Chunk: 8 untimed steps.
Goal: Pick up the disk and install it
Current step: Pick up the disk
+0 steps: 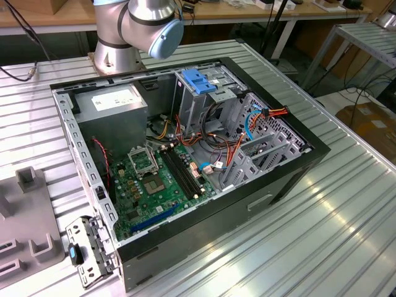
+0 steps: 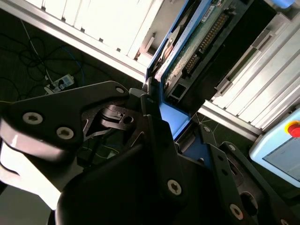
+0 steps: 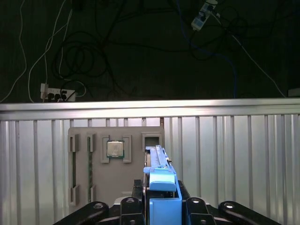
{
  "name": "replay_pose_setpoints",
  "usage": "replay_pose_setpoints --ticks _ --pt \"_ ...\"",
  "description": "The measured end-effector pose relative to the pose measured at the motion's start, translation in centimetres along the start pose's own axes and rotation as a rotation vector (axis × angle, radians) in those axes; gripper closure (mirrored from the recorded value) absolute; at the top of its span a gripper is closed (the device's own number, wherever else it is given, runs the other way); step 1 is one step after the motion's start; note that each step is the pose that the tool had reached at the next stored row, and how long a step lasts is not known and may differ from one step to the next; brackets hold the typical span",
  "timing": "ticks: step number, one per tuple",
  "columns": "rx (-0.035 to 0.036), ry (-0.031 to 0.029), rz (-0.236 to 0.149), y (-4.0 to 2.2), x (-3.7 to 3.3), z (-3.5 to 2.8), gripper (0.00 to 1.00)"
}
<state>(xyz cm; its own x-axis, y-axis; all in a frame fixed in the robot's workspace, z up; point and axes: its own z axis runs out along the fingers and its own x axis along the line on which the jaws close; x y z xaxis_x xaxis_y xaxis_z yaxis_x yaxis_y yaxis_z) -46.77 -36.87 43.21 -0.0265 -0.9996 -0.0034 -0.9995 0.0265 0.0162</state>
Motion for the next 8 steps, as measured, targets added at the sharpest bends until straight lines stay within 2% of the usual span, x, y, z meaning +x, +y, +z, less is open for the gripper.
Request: replay_pose_setpoints --ticks 8 --pt "-0.0002 0.0001 0.000 0.01 0.00 -0.13 0.63"
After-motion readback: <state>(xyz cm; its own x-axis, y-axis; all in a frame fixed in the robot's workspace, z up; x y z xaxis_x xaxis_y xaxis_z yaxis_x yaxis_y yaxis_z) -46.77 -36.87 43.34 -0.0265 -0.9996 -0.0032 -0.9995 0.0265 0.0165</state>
